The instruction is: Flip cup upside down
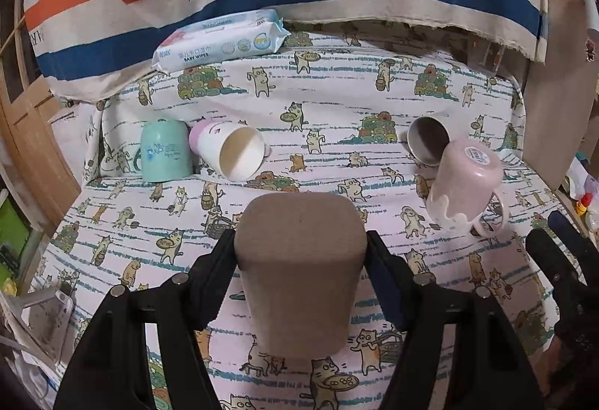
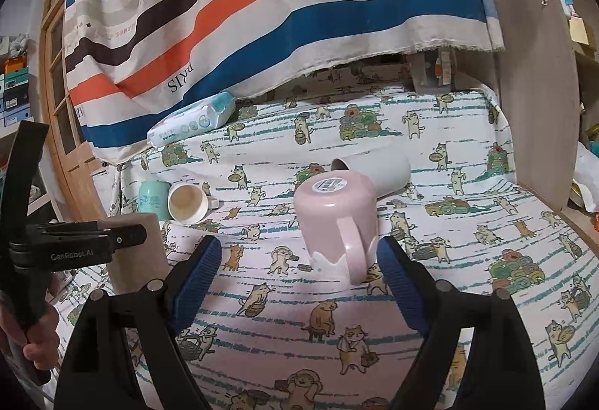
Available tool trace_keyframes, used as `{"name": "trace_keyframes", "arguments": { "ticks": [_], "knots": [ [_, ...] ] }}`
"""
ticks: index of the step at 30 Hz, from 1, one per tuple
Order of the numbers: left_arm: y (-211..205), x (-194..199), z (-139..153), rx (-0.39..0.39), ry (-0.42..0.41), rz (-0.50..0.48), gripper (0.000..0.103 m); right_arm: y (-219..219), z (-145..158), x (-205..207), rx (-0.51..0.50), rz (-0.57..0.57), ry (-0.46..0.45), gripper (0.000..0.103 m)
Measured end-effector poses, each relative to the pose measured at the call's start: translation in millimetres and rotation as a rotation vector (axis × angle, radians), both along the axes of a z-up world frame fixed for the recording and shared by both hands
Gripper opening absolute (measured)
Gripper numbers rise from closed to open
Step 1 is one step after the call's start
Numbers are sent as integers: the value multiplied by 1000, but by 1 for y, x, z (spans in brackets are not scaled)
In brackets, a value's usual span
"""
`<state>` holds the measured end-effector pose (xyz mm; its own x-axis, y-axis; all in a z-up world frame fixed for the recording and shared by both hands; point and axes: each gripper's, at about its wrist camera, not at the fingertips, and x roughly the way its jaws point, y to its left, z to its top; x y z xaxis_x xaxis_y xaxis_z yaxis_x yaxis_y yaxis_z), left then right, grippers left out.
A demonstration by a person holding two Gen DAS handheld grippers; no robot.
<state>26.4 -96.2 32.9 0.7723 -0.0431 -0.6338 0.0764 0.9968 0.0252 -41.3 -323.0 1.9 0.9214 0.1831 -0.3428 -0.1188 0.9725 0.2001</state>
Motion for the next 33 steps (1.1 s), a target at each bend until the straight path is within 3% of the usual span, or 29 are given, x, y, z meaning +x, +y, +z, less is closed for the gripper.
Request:
{"name": "trace_keyframes", "arguments": {
  "ticks": [11, 18, 22, 27, 33],
  "knots": [
    [-4, -4, -15, 25, -11, 8, 66, 2, 2, -1, -8, -1, -5, 86],
    [2, -3, -43, -22, 52, 1, 67, 2, 3, -3, -10, 6, -6, 86],
    [4, -9, -48, -31, 14, -10, 80, 3, 4, -4, -17, 8, -5, 86],
    [11, -15, -48, -74, -33, -32, 80, 9, 4, -3, -19, 46, 4, 86],
    [12, -30, -35, -59, -138, -66, 80, 27, 4, -2, -38, 76, 7, 86]
  ]
}}
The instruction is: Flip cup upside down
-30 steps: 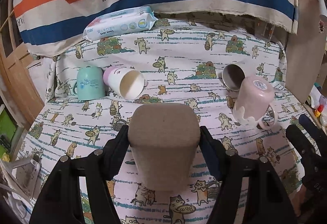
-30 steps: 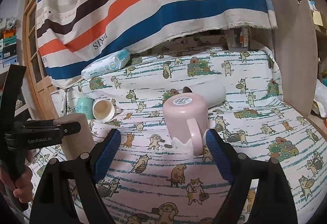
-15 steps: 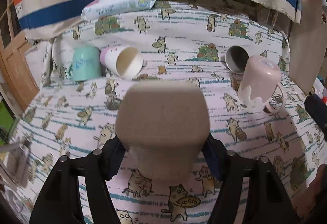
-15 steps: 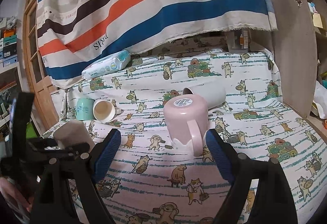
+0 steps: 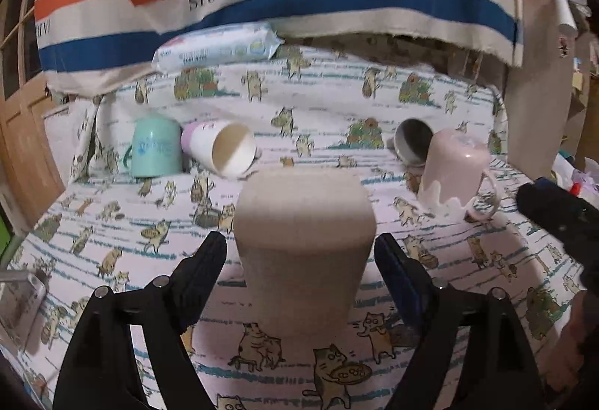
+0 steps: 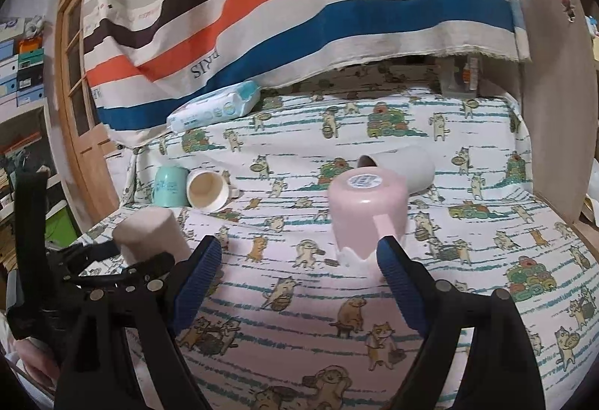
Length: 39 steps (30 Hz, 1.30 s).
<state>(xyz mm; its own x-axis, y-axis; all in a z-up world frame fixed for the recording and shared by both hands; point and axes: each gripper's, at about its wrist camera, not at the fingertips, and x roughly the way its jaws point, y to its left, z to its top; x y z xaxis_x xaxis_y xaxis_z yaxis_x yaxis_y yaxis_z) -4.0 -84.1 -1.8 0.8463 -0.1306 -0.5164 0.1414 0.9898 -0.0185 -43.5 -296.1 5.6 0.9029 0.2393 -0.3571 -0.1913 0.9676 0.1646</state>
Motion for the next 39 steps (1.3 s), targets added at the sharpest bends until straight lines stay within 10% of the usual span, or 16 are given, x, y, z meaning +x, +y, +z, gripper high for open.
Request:
{"name": "trace_keyframes", "arguments": {
  "ticks": [17, 22, 39],
  "knots": [
    [59, -28, 37, -46, -239, -18, 85, 38, 11, 4, 11, 2, -31, 89],
    [85, -28, 36, -100, -352, 21, 103, 50, 13, 3, 18, -32, -98, 103],
    [109, -14, 21, -117, -325, 10, 103, 53, 1, 12, 43, -62, -103, 103]
  ]
}}
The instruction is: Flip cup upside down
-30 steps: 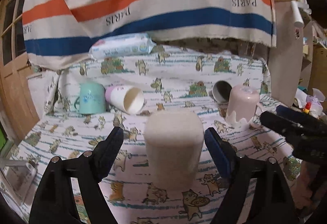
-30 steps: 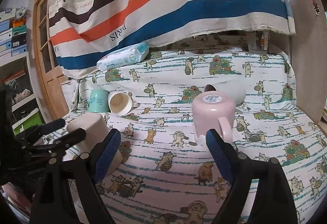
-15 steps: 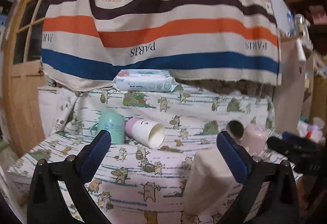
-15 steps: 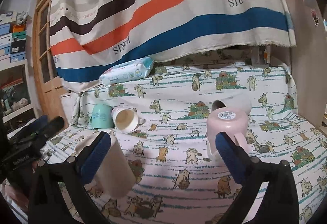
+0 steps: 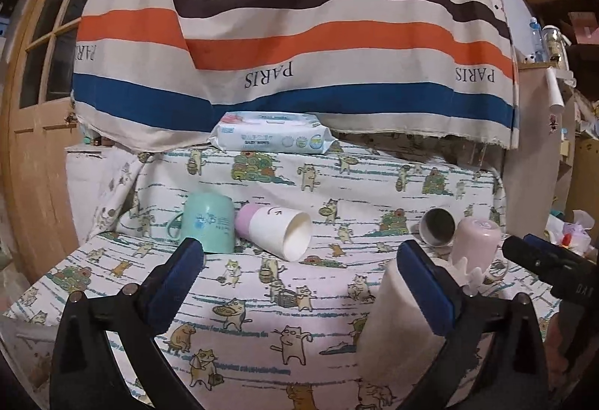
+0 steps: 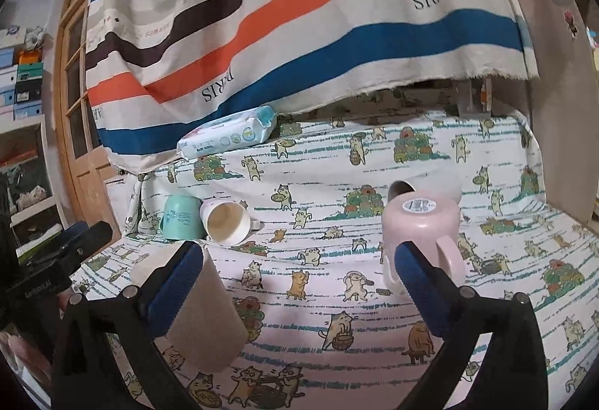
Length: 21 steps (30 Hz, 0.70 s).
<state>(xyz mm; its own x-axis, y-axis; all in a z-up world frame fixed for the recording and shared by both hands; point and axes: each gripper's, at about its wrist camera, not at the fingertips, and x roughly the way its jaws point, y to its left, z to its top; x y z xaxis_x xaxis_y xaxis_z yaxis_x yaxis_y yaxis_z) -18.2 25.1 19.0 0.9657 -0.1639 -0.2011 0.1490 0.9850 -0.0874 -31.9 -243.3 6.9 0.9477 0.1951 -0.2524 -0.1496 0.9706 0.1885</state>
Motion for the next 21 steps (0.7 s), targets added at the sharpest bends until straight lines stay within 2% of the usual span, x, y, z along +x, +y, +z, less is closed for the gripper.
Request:
{"name": "trace_keyframes", "arguments": {
  "ticks": [7, 15, 21],
  "knots": [
    [-8, -1, -3, 43, 11, 1, 103, 6, -2, 4, -39, -13, 20, 103],
    [-5, 5, -4, 36, 38, 29, 103, 36, 1, -5, -198, -33, -25, 103],
    [-8, 7, -6, 52, 51, 21, 103, 32, 1, -3, -181, -40, -18, 103]
  ]
}}
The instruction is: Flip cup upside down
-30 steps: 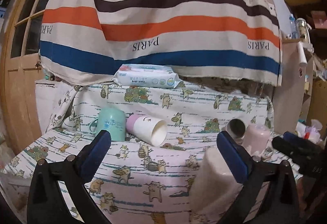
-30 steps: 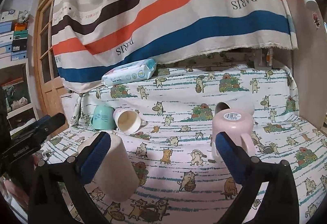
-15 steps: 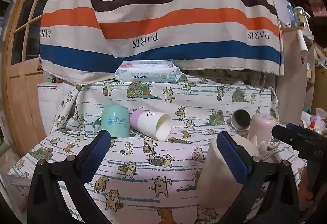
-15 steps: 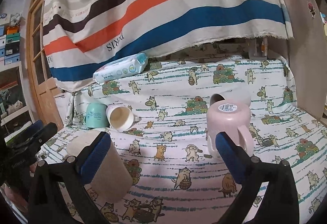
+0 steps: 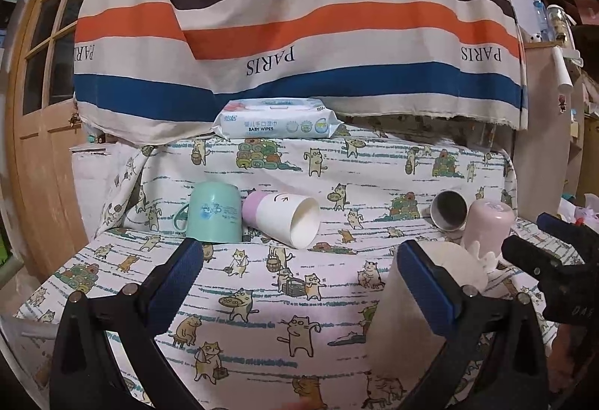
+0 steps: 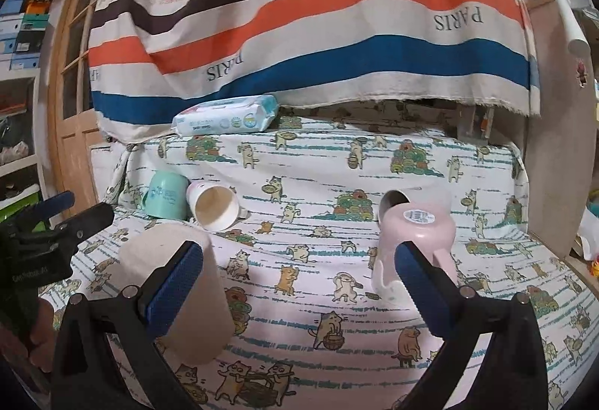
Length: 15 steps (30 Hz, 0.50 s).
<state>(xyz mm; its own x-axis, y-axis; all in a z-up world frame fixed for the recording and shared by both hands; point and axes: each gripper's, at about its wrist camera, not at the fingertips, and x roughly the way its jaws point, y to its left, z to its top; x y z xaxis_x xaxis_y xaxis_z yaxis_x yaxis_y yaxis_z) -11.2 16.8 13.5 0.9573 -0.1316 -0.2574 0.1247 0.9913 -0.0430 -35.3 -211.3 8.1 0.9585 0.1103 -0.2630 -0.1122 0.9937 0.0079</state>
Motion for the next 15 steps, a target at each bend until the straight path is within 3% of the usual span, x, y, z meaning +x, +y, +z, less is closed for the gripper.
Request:
{"name": "trace_keyframes", "arguments": {
  "ticks": [15],
  "knots": [
    [-5, 4, -2, 24, 22, 3, 103, 2, 0, 0, -5, 15, 0, 103]
  ]
}}
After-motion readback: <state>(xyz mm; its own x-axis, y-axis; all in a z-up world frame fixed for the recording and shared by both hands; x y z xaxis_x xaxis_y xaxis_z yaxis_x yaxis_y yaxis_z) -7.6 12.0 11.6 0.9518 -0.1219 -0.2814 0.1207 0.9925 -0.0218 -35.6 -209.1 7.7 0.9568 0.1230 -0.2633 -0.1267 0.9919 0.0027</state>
